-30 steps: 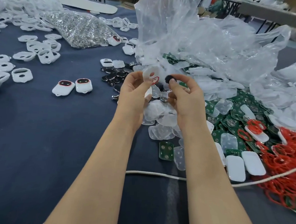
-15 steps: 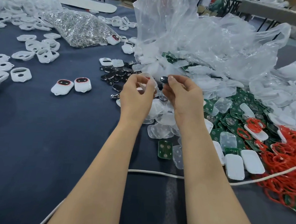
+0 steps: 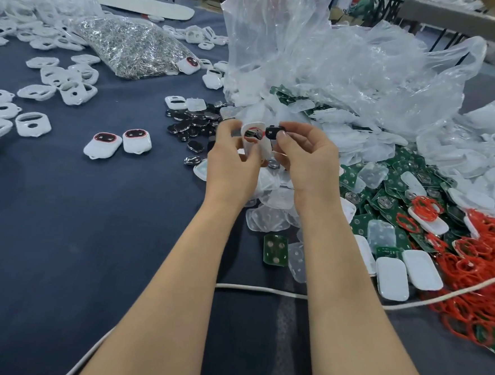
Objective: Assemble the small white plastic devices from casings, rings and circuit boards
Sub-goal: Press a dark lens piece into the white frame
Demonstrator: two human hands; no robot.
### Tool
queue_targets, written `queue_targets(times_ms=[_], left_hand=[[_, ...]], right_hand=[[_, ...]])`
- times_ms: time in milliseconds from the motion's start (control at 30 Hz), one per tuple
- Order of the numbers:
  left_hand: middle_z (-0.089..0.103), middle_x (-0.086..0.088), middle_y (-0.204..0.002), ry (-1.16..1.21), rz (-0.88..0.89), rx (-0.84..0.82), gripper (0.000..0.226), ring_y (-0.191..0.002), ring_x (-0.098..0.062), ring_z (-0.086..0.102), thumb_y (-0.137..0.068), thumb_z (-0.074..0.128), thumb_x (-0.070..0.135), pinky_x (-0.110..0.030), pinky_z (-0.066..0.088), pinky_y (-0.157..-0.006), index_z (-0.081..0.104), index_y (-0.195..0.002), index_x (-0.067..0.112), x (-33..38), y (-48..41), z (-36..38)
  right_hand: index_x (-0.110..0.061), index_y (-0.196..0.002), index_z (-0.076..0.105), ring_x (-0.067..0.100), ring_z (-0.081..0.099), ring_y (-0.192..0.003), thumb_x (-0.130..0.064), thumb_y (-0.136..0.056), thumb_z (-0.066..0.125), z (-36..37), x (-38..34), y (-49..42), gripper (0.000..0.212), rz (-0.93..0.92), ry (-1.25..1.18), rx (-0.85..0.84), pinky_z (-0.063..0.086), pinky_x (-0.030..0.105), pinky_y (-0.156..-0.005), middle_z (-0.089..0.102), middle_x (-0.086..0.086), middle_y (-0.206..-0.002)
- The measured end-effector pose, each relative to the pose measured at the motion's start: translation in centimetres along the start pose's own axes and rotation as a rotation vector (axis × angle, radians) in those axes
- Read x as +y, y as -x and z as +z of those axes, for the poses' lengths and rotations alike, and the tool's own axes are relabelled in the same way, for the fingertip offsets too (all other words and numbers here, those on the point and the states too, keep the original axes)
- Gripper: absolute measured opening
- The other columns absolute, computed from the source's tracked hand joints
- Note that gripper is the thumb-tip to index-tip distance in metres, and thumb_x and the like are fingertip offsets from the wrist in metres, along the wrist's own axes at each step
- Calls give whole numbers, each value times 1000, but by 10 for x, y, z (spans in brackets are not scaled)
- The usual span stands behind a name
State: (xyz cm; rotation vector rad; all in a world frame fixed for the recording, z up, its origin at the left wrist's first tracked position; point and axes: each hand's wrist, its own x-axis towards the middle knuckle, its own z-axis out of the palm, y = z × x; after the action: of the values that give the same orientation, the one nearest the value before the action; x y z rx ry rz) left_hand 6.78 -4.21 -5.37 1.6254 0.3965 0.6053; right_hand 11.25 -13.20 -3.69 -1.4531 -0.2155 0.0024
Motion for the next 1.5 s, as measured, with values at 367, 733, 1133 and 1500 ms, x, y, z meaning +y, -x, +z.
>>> queue_targets(times_ms=[367, 733, 1133, 1500], left_hand=[[70, -6, -100, 50, 37, -126, 25, -88, -15, 66, -96, 50, 6, -30, 54, -84, 58, -116, 21, 2, 1, 0], [68, -5, -89, 162, -22, -92, 28, -71, -13, 70, -95, 48, 1, -20, 55, -62, 59, -90, 27, 2, 1, 0], [69, -9, -104, 65, 13, -101, 31, -92, -18, 66, -95, 42, 3, -33, 56, -83, 58, -117, 19, 5, 2, 2], [69, -10, -105, 52, 66, -95, 16, -99, -26, 66, -98, 49, 13, -47, 54, -90, 59, -110, 18, 5, 1, 1]], right_hand=[[-18, -84, 67, 7, 62, -73, -10, -87, 66, -1, 1, 1, 9, -16, 113, 26, 50, 18, -65, 67, -2, -79], [-14, -84, 63, 7, 59, -55, -6, -90, 61, 1, -13, 7, 11, -80, 7, -34, 53, 21, -57, 64, -3, -65], [-11, -93, 68, 10, 65, -80, -4, -88, 61, 6, -8, 9, 11, -237, 437, 15, 54, 29, -82, 67, -5, -83], [-9, -91, 70, 20, 64, -84, -7, -87, 63, 12, -7, 11, 8, -252, 448, 68, 51, 38, -83, 68, 3, -85]])
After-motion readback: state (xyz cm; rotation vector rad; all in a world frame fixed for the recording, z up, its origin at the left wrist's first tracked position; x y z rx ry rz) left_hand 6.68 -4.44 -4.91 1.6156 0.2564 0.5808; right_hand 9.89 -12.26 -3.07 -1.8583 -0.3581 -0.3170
